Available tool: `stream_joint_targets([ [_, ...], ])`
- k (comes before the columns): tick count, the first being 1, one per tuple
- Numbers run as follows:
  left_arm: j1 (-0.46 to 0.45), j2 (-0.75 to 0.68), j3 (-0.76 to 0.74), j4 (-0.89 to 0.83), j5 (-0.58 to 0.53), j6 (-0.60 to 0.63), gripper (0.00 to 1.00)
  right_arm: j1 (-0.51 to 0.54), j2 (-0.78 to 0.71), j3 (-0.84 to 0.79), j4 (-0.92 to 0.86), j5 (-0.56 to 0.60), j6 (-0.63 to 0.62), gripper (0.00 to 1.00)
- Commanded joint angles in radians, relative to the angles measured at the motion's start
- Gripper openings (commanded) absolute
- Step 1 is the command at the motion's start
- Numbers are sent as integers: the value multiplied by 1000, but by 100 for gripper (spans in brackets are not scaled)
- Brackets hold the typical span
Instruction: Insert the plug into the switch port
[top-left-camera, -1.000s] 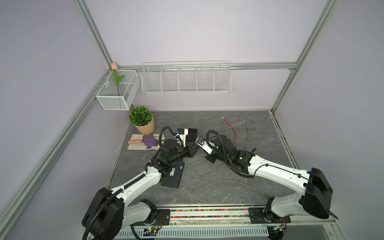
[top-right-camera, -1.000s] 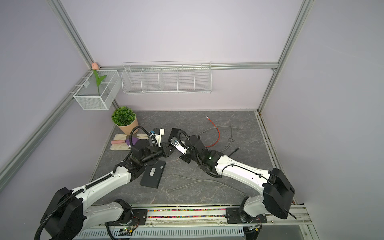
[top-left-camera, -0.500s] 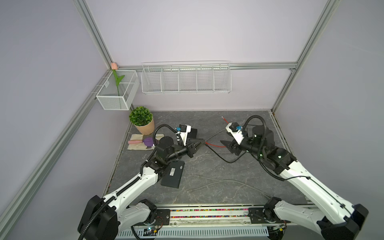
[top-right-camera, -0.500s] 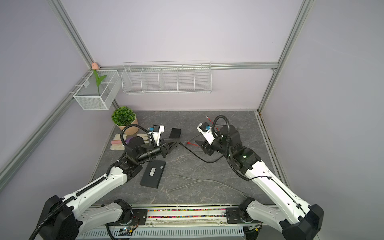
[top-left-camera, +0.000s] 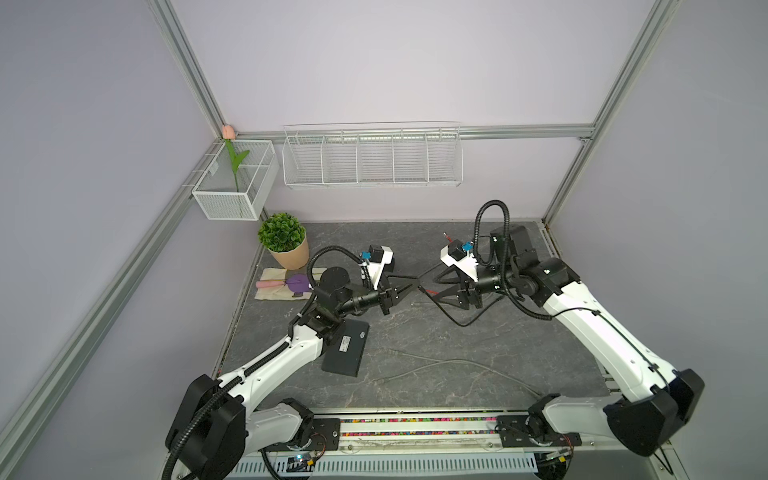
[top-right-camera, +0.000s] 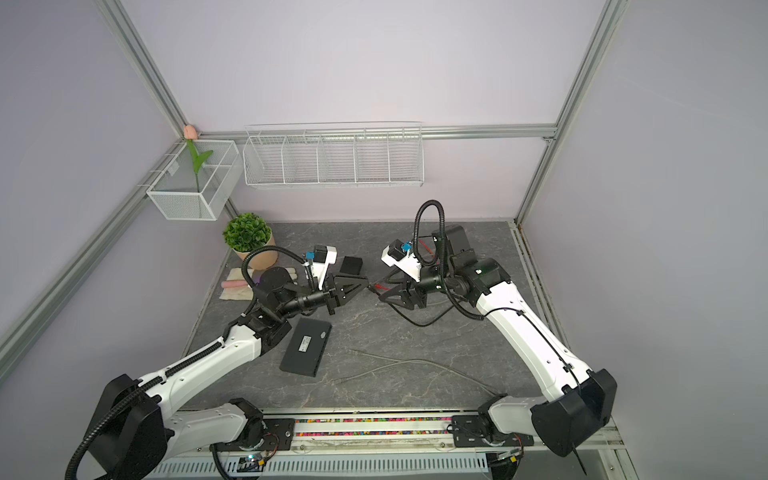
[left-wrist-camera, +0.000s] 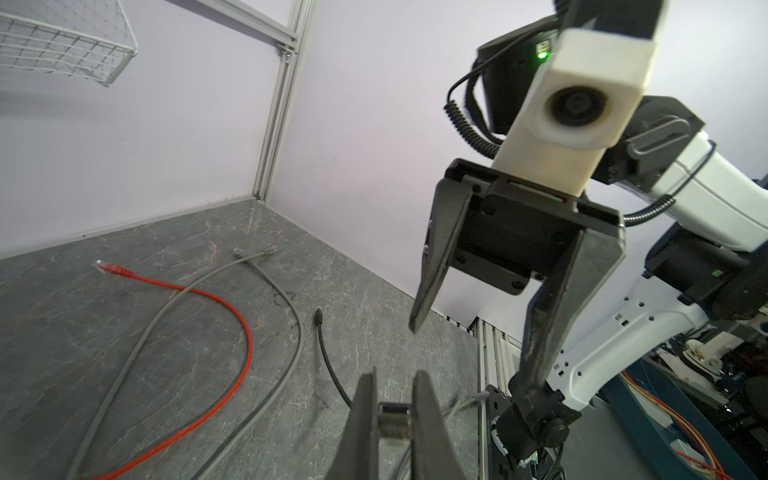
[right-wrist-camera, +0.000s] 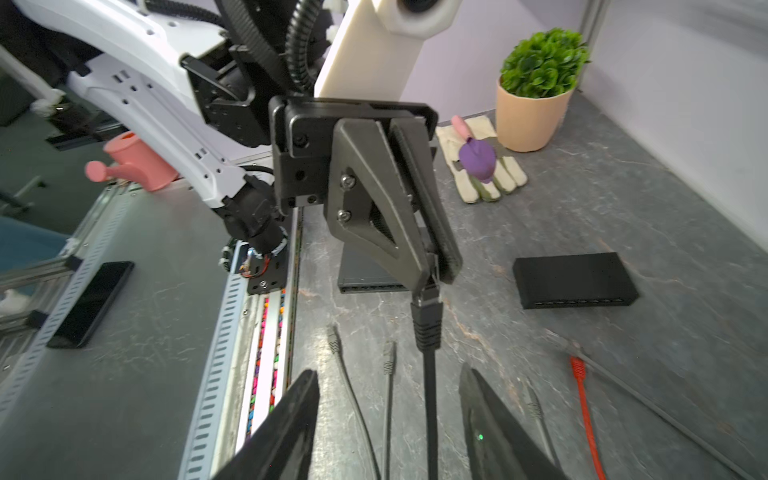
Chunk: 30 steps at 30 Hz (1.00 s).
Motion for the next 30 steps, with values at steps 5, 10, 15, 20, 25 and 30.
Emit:
stream_joint_targets([
  [5,10,25,66,77,116,19,0,-18,35,39,-103,-131,-74,89],
  [10,17,43,68,100,150,11,0,-33,70,75,-139,-169,-107,94],
  [15,22,54,75,138,200,-21,0,-35,119,120,-181,-144,-130,84],
  [20,23,50,82,121,215,-20,0,-35,125,110,-187,-142,-153,75],
  [25,23,46,88,102,212,-15,0,-31,113,94,-175,-121,-148,67],
  [30,24,52,95,96,216,-13,0,-20,126,90,-174,-102,-150,56],
])
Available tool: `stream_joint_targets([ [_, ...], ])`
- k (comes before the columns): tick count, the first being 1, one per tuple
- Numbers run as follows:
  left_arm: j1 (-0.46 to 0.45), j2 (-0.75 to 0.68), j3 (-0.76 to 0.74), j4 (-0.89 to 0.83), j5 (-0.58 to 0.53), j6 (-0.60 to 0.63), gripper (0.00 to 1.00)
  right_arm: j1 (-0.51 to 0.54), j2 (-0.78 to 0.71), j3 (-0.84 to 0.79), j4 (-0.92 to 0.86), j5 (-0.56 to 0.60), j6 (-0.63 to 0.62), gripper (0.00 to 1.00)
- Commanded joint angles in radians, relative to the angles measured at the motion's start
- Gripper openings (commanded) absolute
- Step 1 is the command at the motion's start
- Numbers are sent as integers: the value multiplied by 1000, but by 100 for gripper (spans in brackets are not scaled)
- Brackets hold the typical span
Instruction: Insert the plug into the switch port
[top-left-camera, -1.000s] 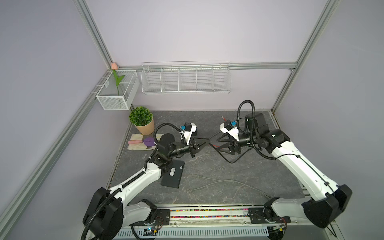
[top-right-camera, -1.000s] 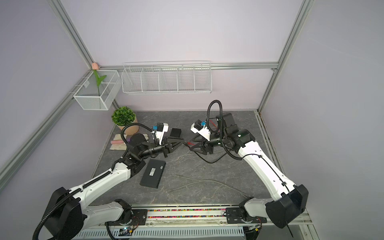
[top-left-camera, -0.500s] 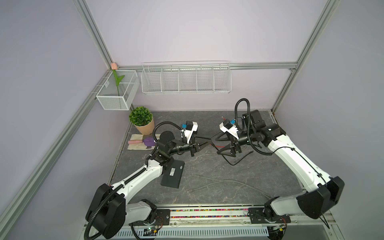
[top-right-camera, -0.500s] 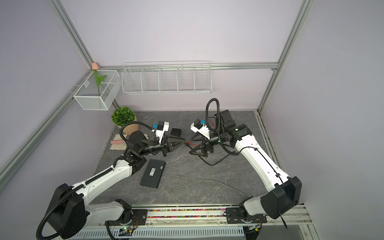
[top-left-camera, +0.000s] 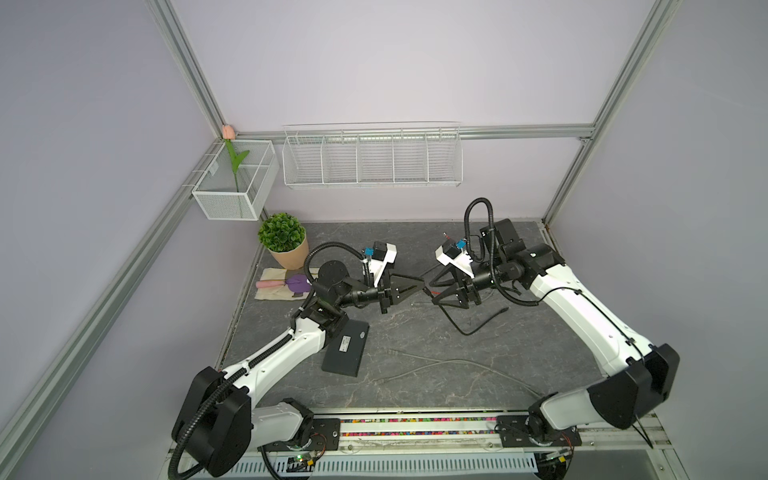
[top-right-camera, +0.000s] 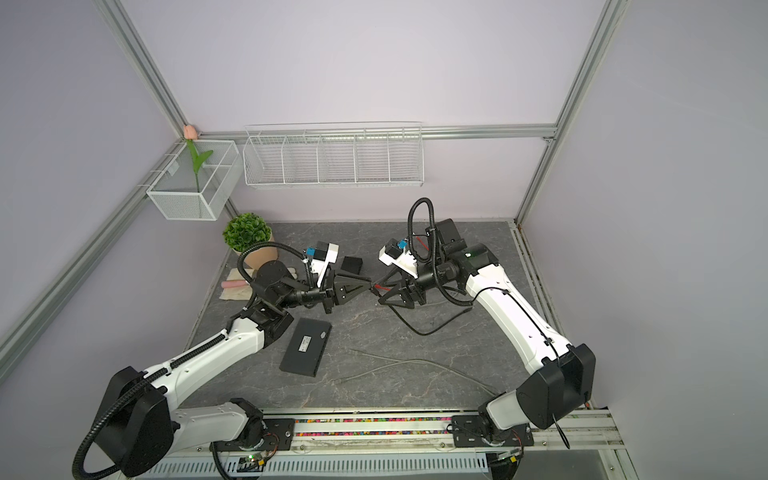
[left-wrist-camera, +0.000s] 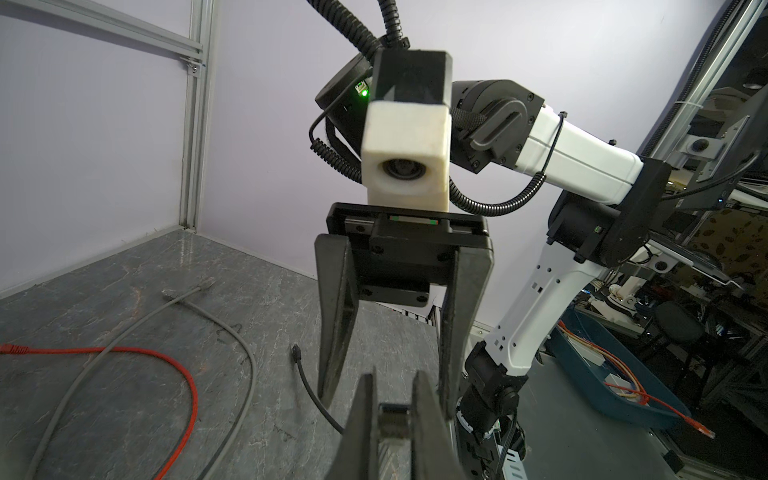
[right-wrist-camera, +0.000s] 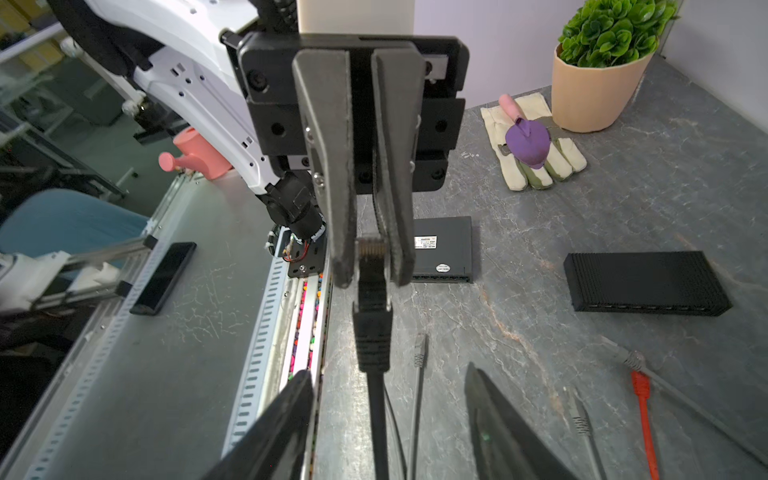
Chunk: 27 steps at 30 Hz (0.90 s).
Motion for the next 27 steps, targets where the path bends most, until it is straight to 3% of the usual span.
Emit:
stream_joint_targets([
  [1,8,4,40,6,17,-3,0,9,6,-3,-15,2,-29,53],
  [16,9,9,43,-23,9,11,0,41,3,-9,18,44,-1,35],
  [24,9,4,42,-37,15,22,0,46,3,-7,30,51,7,19],
  [27,10,1,42,-45,16,28,0,53,7,-4,24,62,5,7],
])
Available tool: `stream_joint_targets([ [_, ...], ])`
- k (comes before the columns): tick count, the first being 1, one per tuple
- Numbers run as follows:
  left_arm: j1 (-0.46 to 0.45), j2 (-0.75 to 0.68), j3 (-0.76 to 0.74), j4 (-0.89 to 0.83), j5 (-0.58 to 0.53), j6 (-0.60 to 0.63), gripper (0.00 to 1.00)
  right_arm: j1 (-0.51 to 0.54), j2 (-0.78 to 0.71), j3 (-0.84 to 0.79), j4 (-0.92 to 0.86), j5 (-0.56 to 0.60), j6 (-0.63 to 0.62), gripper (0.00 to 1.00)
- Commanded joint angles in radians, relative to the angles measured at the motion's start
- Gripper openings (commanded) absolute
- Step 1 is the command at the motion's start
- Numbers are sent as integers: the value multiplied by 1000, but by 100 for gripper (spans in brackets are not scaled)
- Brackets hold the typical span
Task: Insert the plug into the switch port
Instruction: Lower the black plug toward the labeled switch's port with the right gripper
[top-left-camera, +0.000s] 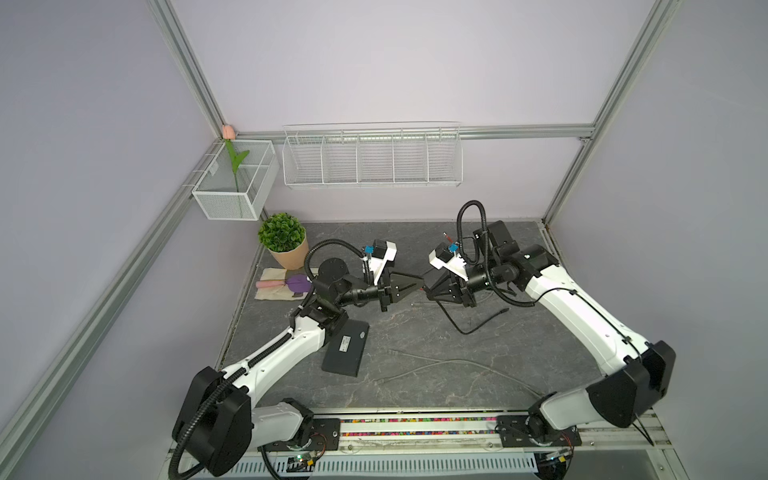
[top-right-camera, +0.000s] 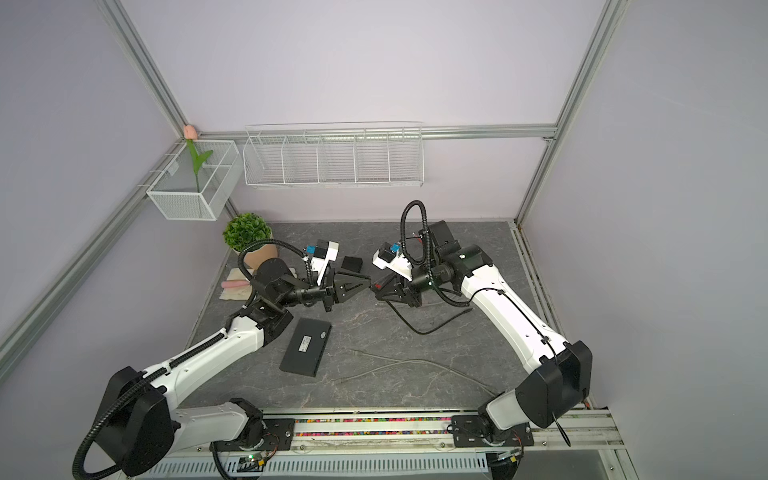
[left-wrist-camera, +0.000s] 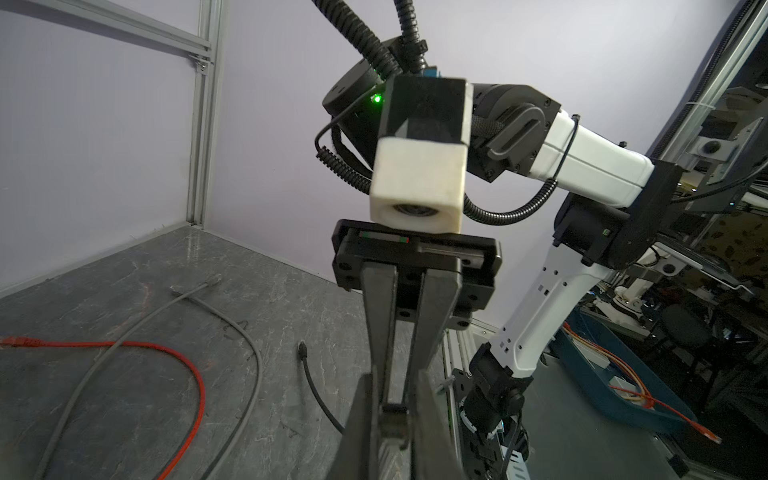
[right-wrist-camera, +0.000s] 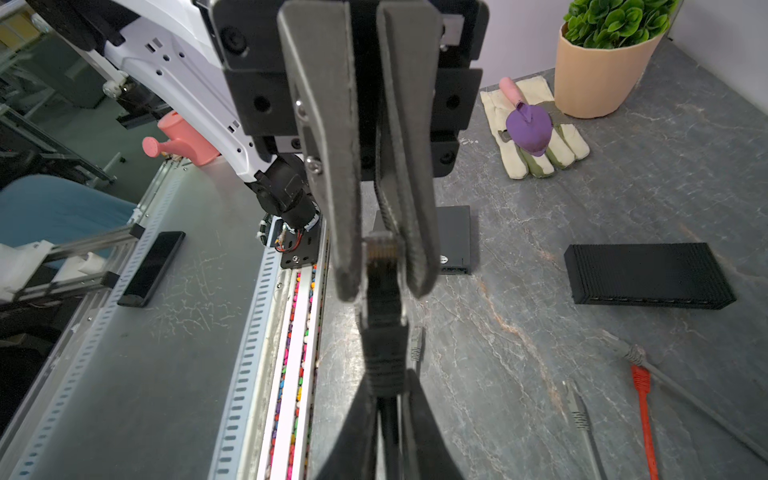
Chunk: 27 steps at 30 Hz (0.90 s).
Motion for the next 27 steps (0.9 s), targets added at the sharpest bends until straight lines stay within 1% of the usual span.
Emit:
stream_joint_targets([
  [1,4,-1,26,-11,14,17,0,9,-3,-5,8,7,-14,7],
  [2,7,-4,27,-16,3,14,0,12,-3,-6,6,16,-15,7],
  [3,15,-7,30,-28,-13,8,13,14,-1,-3,6,30,-9,7],
  [4,25,-10,35,-48,-26,4,45,19,4,-2,5,46,-4,7],
  [5,39,-14,41,-70,-51,-2,65,22,7,2,3,62,2,7],
  [6,62,-25,42,-98,-102,-12,75,29,12,5,2,86,9,7],
  [7,90,-42,38,-121,-170,-28,81,35,19,11,0,120,19,7],
  [8,119,-61,28,-135,-238,-46,94,42,23,12,6,163,31,7],
  [10,203,-122,-15,-153,-385,-115,96,64,39,10,29,288,67,7],
  [12,274,-179,-55,-174,-465,-159,95,94,71,23,38,427,98,7],
  [14,306,-226,-57,-310,-586,-145,90,126,120,47,33,529,111,7],
  [15,308,-242,-45,-406,-680,-124,88,140,151,63,32,566,116,7],
  [16,310,-247,-37,-491,-767,-122,88,148,178,72,42,604,130,7],
  [17,312,-250,-38,-544,-821,-136,87,159,199,76,50,637,143,7],
  [19,314,-255,-77,-581,-840,-152,85,198,240,77,65,703,164,7],
  [20,315,-258,-105,-577,-844,-166,85,222,256,76,74,743,169,7],
  [23,315,-247,-199,-551,-876,-207,79,304,301,70,90,865,181,7],
  [25,315,-235,-237,-580,-912,-217,75,344,329,71,92,924,190,7],
  [27,316,-238,-281,-582,-923,-239,73,375,357,74,89,948,200,7],
])
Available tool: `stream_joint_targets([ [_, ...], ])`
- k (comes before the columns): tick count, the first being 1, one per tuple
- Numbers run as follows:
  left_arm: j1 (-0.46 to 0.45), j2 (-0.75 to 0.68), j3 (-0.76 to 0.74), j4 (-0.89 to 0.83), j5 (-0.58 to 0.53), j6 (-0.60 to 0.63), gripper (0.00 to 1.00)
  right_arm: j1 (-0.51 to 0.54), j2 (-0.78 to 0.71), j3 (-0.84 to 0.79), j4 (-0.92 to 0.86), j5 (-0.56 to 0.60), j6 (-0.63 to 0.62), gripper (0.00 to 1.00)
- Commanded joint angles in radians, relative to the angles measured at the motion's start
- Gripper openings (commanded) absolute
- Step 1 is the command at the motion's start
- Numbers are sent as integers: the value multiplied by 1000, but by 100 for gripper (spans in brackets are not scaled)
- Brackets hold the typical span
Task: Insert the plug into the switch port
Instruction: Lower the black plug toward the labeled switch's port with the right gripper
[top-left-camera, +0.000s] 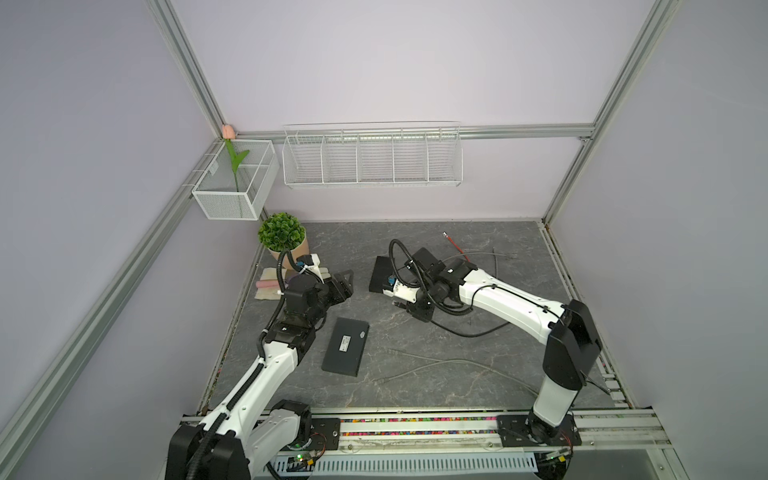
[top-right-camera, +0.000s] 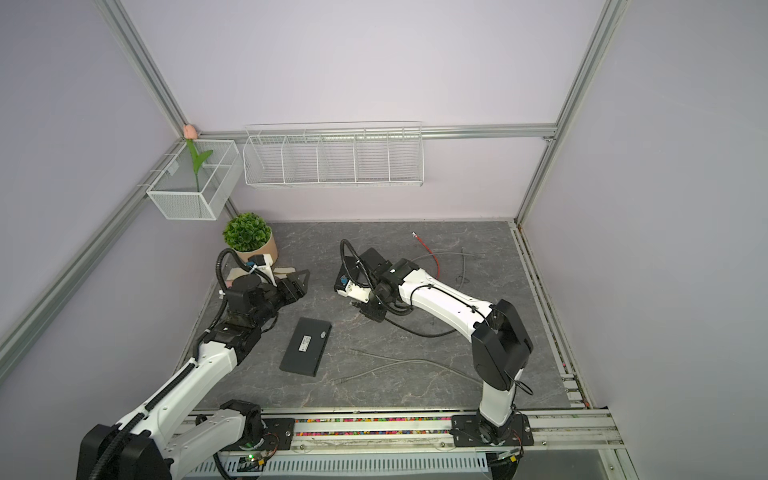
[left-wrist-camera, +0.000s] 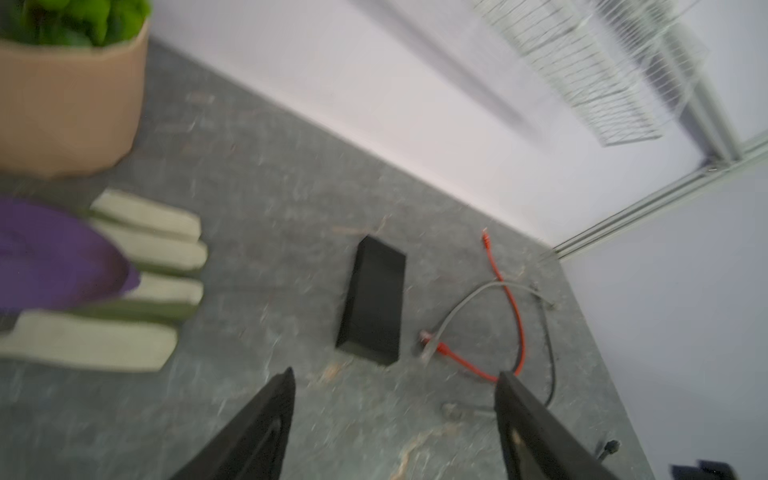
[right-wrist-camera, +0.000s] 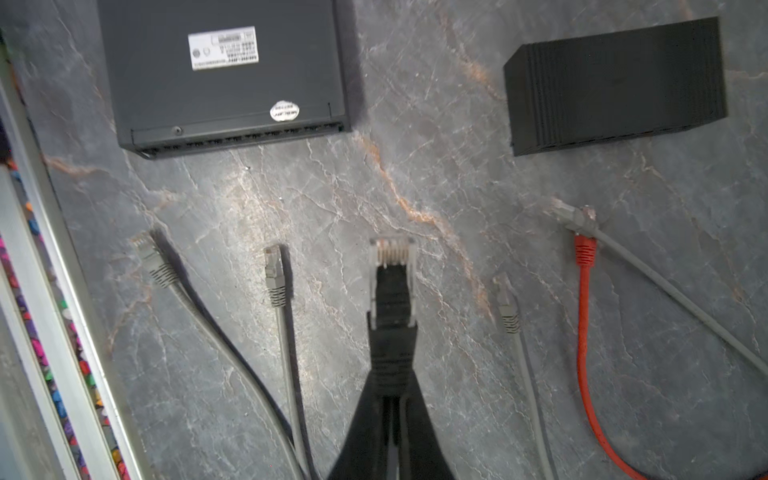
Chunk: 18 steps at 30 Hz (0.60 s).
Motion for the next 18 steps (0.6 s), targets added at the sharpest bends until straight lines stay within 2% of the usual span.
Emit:
stream_joint_targets([
  [1,5,-14,-59,-42,-72,-55,72,42,38,9,16,128,39,7],
  [8,5,-54,-183,-39,-117,-94,67,82,156,26,31,165,46,7],
  [18,-4,-14,-208,-111,-29,-116,66,110,203,38,73,160,29,7],
])
